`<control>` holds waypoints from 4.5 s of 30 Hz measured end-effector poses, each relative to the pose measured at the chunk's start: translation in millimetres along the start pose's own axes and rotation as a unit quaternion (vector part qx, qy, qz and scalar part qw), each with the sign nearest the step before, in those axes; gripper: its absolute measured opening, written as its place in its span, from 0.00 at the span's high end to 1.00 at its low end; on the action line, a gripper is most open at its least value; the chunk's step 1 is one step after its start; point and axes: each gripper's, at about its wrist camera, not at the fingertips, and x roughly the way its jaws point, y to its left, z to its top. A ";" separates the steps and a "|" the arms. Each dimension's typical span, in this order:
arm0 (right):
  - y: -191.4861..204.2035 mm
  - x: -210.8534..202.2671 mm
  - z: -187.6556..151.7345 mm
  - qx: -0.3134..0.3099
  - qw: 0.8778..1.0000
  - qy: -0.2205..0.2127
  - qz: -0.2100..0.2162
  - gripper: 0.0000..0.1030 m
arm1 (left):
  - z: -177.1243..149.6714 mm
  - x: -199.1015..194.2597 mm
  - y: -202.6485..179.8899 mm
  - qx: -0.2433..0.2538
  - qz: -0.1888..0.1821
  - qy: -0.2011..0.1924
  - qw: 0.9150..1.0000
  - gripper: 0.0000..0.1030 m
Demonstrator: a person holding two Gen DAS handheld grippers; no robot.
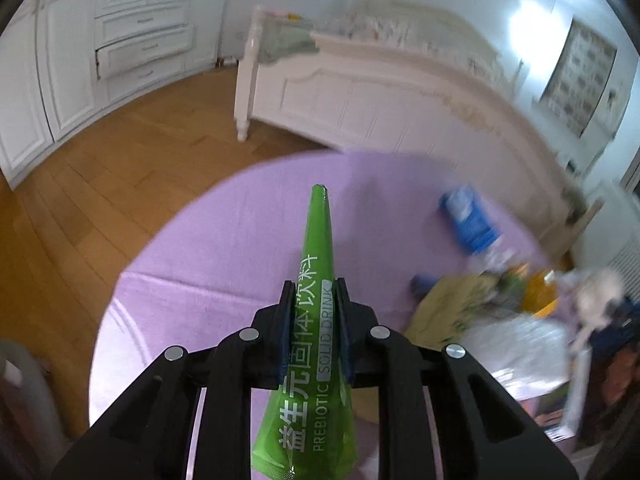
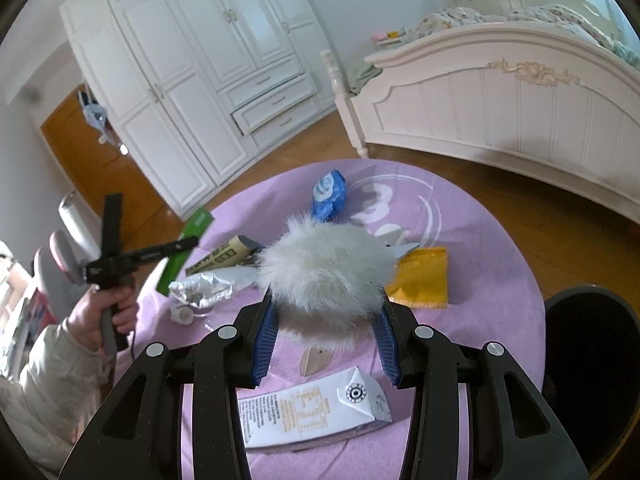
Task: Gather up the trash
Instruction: 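Drop the green sachet into the bin while the right tool drops the fluffy item, then grasp the beige paper bag with the left tool while the right grasps the blue wipes pack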
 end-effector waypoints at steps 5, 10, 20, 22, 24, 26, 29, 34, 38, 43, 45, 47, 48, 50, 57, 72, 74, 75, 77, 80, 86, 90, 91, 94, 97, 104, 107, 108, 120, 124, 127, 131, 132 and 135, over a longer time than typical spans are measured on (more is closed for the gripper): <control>-13.1 -18.0 -6.4 0.020 1.000 -0.022 0.003 0.58 | 20.9 -33.2 -43.6 0.020 -0.050 -0.038 0.998 0.81; -41.2 -40.4 -16.0 0.050 0.998 -0.047 -0.014 0.58 | 26.5 -40.1 -134.6 0.082 -0.133 -0.032 0.987 0.81; -147.0 -115.9 -59.0 0.168 0.975 -0.105 -0.101 0.58 | -24.8 26.2 -337.9 0.202 -0.269 0.060 0.940 0.81; -168.5 -129.0 -71.2 0.189 0.968 -0.109 -0.124 0.58 | -35.5 42.7 -364.5 0.213 -0.279 0.078 0.933 0.80; -191.6 -137.0 -83.8 0.211 0.961 -0.110 -0.141 0.58 | -44.3 59.0 -388.4 0.221 -0.284 0.093 0.929 0.81; -209.8 -139.1 -94.2 0.228 0.956 -0.106 -0.153 0.58 | -53.6 74.5 -407.8 0.223 -0.288 0.110 0.925 0.81; -233.2 -132.8 -110.2 0.249 0.950 -0.096 -0.159 0.58 | -62.9 88.0 -422.4 0.225 -0.286 0.125 0.923 0.80; -254.3 -113.0 -130.2 0.272 0.946 -0.081 -0.156 0.58 | -70.9 105.4 -428.5 0.223 -0.280 0.150 0.922 0.80; -265.7 -95.9 -134.8 0.283 0.944 -0.074 -0.152 0.58 | -75.7 116.1 -436.0 0.227 -0.273 0.158 0.921 0.80; -278.0 -89.7 -140.8 0.289 0.942 -0.069 -0.155 0.58 | -79.2 124.3 -441.4 0.229 -0.266 0.166 0.922 0.78; -280.8 -88.4 -141.6 0.291 0.942 -0.067 -0.155 0.58 | -80.0 126.1 -441.2 0.230 -0.262 0.165 0.923 0.77; -282.6 -88.5 -144.3 0.292 0.942 -0.065 -0.155 0.57 | -81.1 127.6 -442.0 0.232 -0.259 0.167 0.923 0.77; -283.6 -88.6 -145.8 0.293 0.941 -0.064 -0.155 0.54 | -80.9 128.1 -442.9 0.234 -0.259 0.167 0.922 0.75; -283.8 -88.0 -145.0 0.295 0.941 -0.065 -0.150 0.39 | -81.5 127.0 -444.4 0.241 -0.250 0.164 0.923 0.57; -273.7 -97.1 -145.3 0.290 0.943 -0.071 -0.150 0.29 | -77.3 104.8 -440.5 0.251 -0.248 0.128 0.927 0.28; -193.2 -117.6 -110.8 0.220 0.963 -0.082 -0.135 0.29 | -59.2 10.4 -361.0 0.202 -0.238 0.054 0.948 0.21; -174.2 -113.8 -97.7 0.199 0.969 -0.078 -0.127 0.29 | -55.0 -0.7 -336.8 0.185 -0.228 0.045 0.955 0.21; -162.3 -110.9 -90.5 0.185 0.972 -0.076 -0.122 0.29 | -52.0 -8.5 -316.6 0.171 -0.221 0.035 0.960 0.21; -143.8 -105.0 -77.8 0.165 0.977 -0.070 -0.112 0.29 | -47.0 -17.6 -291.1 0.155 -0.207 0.025 0.966 0.21; -111.8 -91.3 -56.3 0.126 0.985 -0.058 -0.100 0.29 | -39.7 -31.4 -234.8 0.120 -0.176 0.005 0.977 0.21; -49.6 -54.9 -12.5 0.045 0.995 -0.029 -0.081 0.29 | -31.9 -41.3 -142.1 0.084 -0.107 -0.013 0.991 0.21; -10.9 -24.2 16.6 -0.010 0.997 -0.005 -0.074 0.29 | -29.5 -32.9 -93.4 0.083 -0.067 -0.004 0.994 0.21; -0.7 -12.8 25.3 -0.025 0.997 0.004 -0.072 0.29 | -28.2 -30.3 -86.1 0.086 -0.061 -0.003 0.994 0.21; 20.0 18.7 46.4 -0.062 0.995 0.030 -0.075 0.29 | -22.1 -17.4 -68.4 0.099 -0.044 0.002 0.994 0.24; 33.7 58.7 64.7 -0.094 0.990 0.062 -0.081 0.29 | -16.0 -2.4 -58.5 0.112 -0.049 0.015 0.992 0.33; 42.2 153.8 91.6 -0.131 0.976 0.135 -0.109 0.29 | -17.7 24.6 -56.3 0.157 -0.063 0.040 0.985 0.40; 38.2 184.4 97.4 -0.136 0.971 0.155 -0.122 0.29 | -17.7 35.0 -52.8 0.160 -0.065 0.053 0.984 0.50; 35.7 193.8 99.1 -0.136 0.969 0.161 -0.126 0.29 | -17.8 37.7 -52.6 0.160 -0.066 0.055 0.983 0.53; 38.3 228.0 96.3 -0.148 0.964 0.191 -0.109 0.70 | -13.2 57.4 -40.6 0.127 -0.078 0.067 0.987 0.83; 42.8 219.2 95.0 -0.149 0.966 0.189 -0.095 0.78 | -9.6 46.2 -37.7 0.109 -0.083 0.049 0.989 0.84; 45.2 201.6 95.0 -0.146 0.969 0.178 -0.085 0.82 | -5.9 33.1 -37.7 0.100 -0.086 0.036 0.991 0.84; 49.3 166.3 101.0 -0.138 0.977 0.145 -0.074 0.84 | -2.6 11.5 -41.9 0.093 -0.095 0.020 0.991 0.84; 49.5 155.3 102.1 -0.134 0.979 0.135 -0.070 0.84 | -2.0 4.4 -45.8 0.093 -0.099 0.016 0.991 0.84; 49.5 115.6 104.7 -0.126 0.985 0.095 -0.063 0.84 | 0.7 -10.1 -58.5 0.097 -0.112 0.007 0.989 0.84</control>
